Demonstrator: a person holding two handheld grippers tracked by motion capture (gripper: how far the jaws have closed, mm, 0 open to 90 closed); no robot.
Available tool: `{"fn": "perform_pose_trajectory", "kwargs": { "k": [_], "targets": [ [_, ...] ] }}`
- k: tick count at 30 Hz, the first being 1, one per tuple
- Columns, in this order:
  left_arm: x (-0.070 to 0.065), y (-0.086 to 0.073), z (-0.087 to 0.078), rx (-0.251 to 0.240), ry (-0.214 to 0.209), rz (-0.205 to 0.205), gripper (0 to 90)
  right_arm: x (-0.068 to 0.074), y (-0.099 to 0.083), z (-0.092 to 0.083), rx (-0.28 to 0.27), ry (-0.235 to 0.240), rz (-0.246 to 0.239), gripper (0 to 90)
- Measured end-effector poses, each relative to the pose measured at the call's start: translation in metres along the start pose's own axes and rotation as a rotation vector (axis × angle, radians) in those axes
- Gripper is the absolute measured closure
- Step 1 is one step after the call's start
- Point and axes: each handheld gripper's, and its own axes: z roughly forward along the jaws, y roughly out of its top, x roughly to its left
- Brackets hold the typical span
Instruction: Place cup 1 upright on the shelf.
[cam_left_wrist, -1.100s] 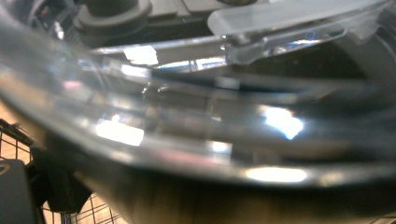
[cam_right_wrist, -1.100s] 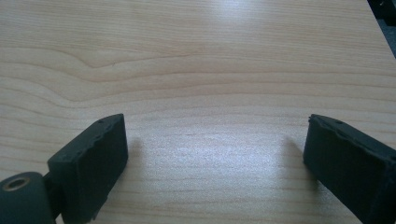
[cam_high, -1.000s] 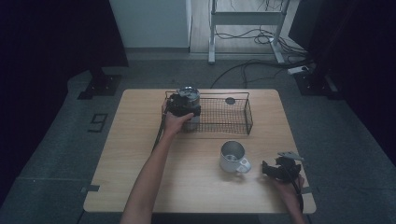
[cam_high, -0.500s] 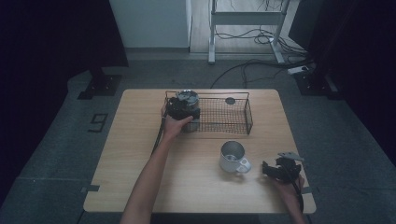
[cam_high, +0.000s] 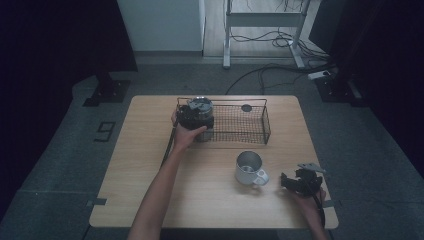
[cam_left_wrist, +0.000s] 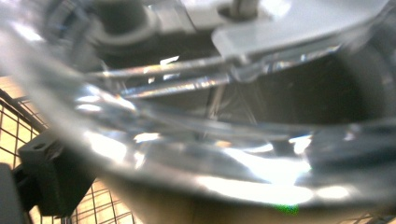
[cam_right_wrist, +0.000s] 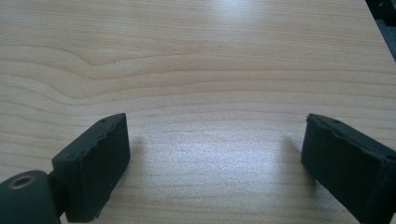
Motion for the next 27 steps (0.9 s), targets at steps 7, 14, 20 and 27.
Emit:
{"fn": "perform_pose_trajectory", "kwargs": {
  "k": [7,14,20,27],
  "targets": [
    [0.001,0.005,-0.016,-0.037,-0.019,0.002,0.7,0.000,0.000,0.000,0.001,0.000,0.002,7.9],
    [-0.002,0.007,-0.034,-0.061,-0.012,0.033,0.7,0.000,0.000,0.000,0.000,0.001,0.001,7.9],
    [-0.003,0.005,-0.047,-0.066,-0.005,0.057,0.7,0.000,0.000,0.000,0.000,0.001,0.001,7.9],
    [-0.002,-0.004,-0.061,-0.064,-0.017,0.048,0.7,0.000,0.000,0.000,0.001,0.001,0.001,7.9]
  ]
}}
